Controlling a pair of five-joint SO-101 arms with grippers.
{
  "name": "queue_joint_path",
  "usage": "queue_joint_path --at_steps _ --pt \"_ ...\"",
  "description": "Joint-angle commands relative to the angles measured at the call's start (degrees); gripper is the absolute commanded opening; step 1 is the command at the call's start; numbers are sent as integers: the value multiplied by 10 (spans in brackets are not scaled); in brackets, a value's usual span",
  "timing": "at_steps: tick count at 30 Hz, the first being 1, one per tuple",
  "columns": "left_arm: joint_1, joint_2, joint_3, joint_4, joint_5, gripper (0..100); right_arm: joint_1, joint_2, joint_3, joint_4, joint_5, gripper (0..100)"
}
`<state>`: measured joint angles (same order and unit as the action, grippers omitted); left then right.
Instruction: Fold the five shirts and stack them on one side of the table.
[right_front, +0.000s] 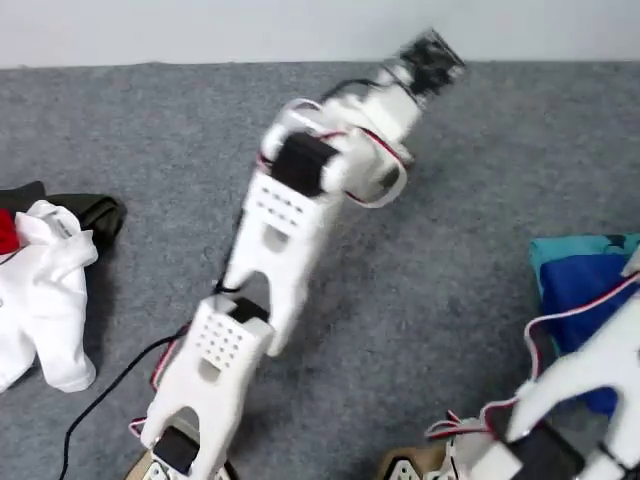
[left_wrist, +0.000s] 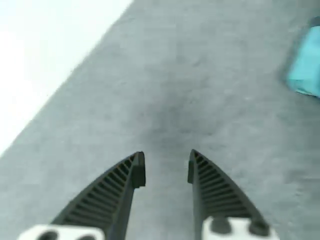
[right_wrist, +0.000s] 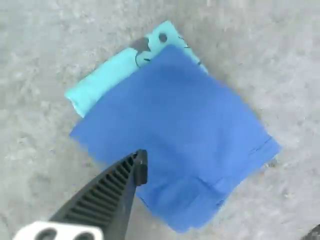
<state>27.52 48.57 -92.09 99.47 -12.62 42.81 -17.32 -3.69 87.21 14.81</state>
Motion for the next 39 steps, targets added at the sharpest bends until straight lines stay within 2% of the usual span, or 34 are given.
queue_joint_path --at_steps 1,5,9,14,17,22,27,31,36,39 --pt "-85 -77 -9 11 -6 149 -29 -81 32 35 55 656" --pt "-236 -110 0 11 3 149 -107 -161 116 41 70 656" --pt "-383 -133 44 11 81 151 -185 -226 187 17 70 656" --pt "-537 -176 176 11 127 152 -214 -277 238 -26 71 656" --pt "-600 -214 283 11 136 152 -213 -281 253 -31 71 655" --pt "-648 -283 478 11 135 152 -213 -280 254 -31 71 655" --pt "-650 -332 658 10 126 152 -213 -280 254 -31 71 655" --pt "-651 -336 712 8 91 152 -213 -280 254 -28 71 655" --pt "-651 -336 754 -40 89 152 -213 -280 254 -27 71 655" --pt "-652 -343 759 -40 89 151 -221 -280 254 -29 71 655"
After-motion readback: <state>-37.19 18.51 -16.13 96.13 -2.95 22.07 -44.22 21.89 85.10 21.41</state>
